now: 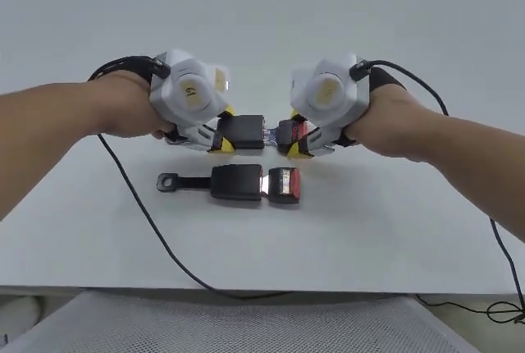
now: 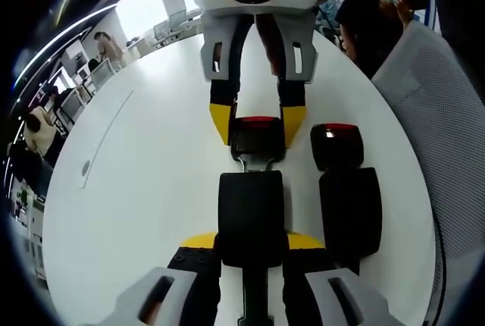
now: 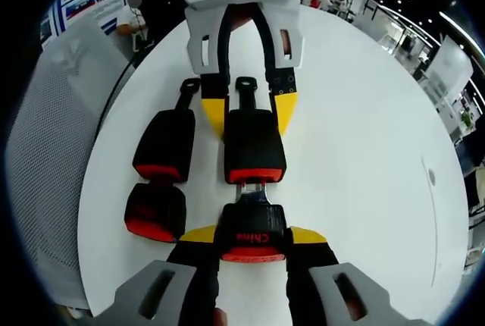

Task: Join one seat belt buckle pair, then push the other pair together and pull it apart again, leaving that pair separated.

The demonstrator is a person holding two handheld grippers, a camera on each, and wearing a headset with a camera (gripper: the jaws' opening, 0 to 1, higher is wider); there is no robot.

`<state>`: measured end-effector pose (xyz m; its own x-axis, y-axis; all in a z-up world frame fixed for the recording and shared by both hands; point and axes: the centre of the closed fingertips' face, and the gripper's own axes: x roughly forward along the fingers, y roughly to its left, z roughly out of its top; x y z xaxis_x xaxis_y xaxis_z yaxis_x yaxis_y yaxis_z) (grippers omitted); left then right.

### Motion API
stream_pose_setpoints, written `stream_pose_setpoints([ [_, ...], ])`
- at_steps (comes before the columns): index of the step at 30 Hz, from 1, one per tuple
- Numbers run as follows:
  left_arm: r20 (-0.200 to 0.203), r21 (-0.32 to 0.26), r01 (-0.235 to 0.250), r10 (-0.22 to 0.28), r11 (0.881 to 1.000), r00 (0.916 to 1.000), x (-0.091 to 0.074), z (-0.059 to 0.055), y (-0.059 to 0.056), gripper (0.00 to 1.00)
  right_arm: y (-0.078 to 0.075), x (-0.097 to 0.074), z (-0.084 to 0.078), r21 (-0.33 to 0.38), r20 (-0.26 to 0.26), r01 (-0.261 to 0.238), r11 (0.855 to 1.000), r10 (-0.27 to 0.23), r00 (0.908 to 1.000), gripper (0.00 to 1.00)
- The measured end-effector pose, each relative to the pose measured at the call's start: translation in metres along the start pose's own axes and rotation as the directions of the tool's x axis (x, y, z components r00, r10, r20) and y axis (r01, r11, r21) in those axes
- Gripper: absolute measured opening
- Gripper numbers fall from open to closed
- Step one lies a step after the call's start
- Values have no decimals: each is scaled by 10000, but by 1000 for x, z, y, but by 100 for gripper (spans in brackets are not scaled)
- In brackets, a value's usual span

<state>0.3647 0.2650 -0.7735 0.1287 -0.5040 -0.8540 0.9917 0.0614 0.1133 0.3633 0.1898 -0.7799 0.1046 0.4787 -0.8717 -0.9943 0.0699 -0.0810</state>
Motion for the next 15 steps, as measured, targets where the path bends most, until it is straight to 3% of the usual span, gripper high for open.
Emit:
stream_pose_setpoints([
  [6,-16,19,20,-20,10000,10000,0,-1,0,31,2,3,10,1,115,-24,10000,24,9999,29],
  [15,7,90,64,-65,9999,10000,0,-3,0,30,2,6,17,-30,-103,-23,10000,23,9999,29],
])
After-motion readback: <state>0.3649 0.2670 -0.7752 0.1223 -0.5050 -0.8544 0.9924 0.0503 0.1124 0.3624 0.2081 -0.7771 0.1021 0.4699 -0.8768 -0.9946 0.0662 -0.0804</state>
